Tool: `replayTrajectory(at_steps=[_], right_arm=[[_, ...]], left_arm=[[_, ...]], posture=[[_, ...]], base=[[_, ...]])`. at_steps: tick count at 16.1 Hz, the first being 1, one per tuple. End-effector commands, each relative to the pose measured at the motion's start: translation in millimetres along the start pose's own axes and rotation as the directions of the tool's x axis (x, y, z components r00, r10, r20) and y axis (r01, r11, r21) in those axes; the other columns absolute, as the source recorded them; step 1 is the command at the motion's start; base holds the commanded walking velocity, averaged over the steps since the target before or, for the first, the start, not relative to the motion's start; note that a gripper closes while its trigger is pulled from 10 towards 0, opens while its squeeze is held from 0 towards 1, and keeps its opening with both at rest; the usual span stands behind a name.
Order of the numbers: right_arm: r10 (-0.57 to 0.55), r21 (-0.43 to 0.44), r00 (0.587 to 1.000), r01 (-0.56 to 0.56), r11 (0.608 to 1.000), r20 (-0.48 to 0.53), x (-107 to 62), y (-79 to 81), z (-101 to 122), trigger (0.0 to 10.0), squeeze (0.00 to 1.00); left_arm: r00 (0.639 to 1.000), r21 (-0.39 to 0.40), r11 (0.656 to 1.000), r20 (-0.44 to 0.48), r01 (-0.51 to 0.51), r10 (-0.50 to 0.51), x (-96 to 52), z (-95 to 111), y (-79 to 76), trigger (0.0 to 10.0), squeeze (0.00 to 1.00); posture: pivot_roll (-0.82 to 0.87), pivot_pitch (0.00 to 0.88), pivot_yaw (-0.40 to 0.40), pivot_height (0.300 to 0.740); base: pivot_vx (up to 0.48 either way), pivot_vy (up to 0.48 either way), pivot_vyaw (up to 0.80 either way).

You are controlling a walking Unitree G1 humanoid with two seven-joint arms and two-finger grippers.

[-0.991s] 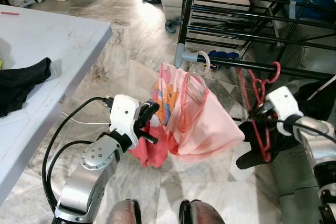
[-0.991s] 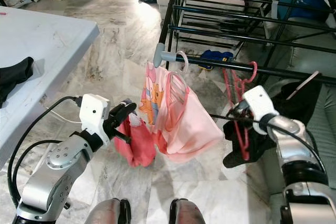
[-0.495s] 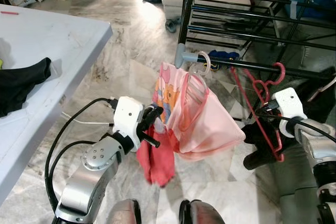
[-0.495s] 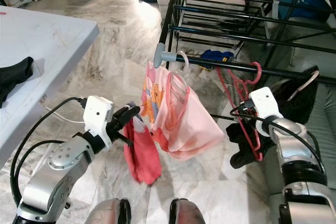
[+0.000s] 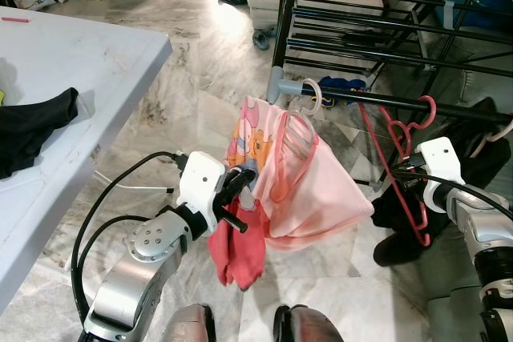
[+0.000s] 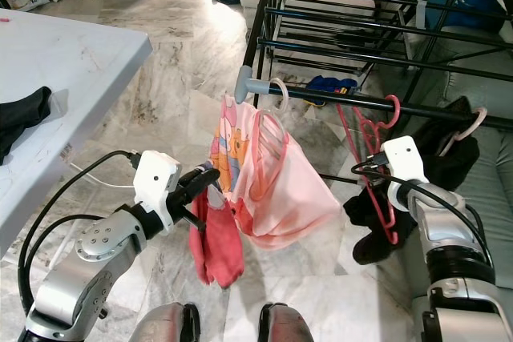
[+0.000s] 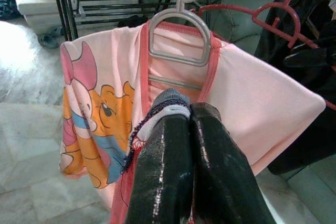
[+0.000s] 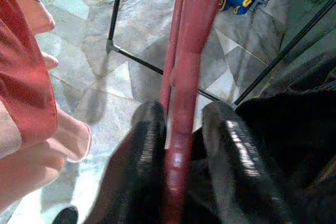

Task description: Hang hanger

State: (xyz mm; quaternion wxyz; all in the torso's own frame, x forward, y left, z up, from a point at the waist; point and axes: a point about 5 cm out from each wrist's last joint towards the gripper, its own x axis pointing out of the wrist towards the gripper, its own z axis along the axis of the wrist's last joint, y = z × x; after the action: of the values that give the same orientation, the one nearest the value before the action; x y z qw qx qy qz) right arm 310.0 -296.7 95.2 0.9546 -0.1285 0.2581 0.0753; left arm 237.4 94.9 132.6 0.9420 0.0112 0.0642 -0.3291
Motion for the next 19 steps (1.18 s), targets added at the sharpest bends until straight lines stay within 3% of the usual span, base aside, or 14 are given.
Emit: replayTrajectory(at_steps=[1, 12, 14, 16, 17, 18, 19], right_arm=[[-0.009, 0.014, 1.000, 0.009, 1.000, 0.007, -1.7, -6.4, 5, 0.0, 0.00], [0.001, 0.045, 1.000, -0.002, 0.999, 0.018, 0.6, -1.3, 6, 0.0, 0.00], [-0.062, 0.088, 0.994, 0.055, 0.995, 0.086, 2.6, 1.9, 15, 0.0, 0.00], [-0.153, 0.167, 0.968, 0.120, 0.979, 0.200, 2.0, 10.9, 33, 0.0, 0.00], [-0.239, 0.136, 0.942, 0.212, 0.968, 0.235, -2.0, 11.5, 34, 0.0, 0.00], [-0.262, 0.162, 0.931, 0.226, 0.961, 0.254, -5.1, 17.0, 31, 0.0, 0.00], [-0.208, 0.170, 0.941, 0.167, 0.971, 0.268, -15.4, 41.9, 13, 0.0, 0.00]], left_arm=[[0.999, 0.015, 1.000, 0.017, 0.027, -0.027, -1.1, 5, -5.0, 10.0, 0.00], [0.999, 0.023, 0.999, 0.011, 0.042, -0.042, -0.4, 4, -5.8, 10.0, 0.00], [0.999, 0.026, 0.999, 0.013, 0.043, -0.043, -0.2, 5, -4.9, 10.0, 0.00], [0.999, 0.030, 0.999, 0.014, 0.037, -0.038, -0.2, 5, -4.0, 10.0, 0.00], [1.000, 0.040, 0.999, 0.014, 0.023, -0.024, 0.3, 4, -3.7, 10.0, 0.00], [1.000, 0.063, 0.998, 0.018, 0.010, -0.011, 0.8, 4, -3.6, 10.0, 0.00], [1.000, 0.062, 0.998, 0.017, 0.009, -0.010, 0.5, 3, -5.0, 10.0, 0.00]], posture=[[0.01, 0.117, -0.034, 0.740], [0.01, 0.117, -0.033, 0.740], [0.01, 0.116, -0.026, 0.740], [0.01, 0.115, -0.021, 0.740], [0.00, 0.114, -0.021, 0.740], [0.00, 0.111, -0.027, 0.740], [0.01, 0.105, -0.034, 0.740]], base=[[0.000, 0.000, 0.00], [0.000, 0.000, 0.00], [0.000, 0.000, 0.00], [0.000, 0.000, 0.00], [0.000, 0.000, 0.00], [0.000, 0.000, 0.00], [0.000, 0.000, 0.00]])
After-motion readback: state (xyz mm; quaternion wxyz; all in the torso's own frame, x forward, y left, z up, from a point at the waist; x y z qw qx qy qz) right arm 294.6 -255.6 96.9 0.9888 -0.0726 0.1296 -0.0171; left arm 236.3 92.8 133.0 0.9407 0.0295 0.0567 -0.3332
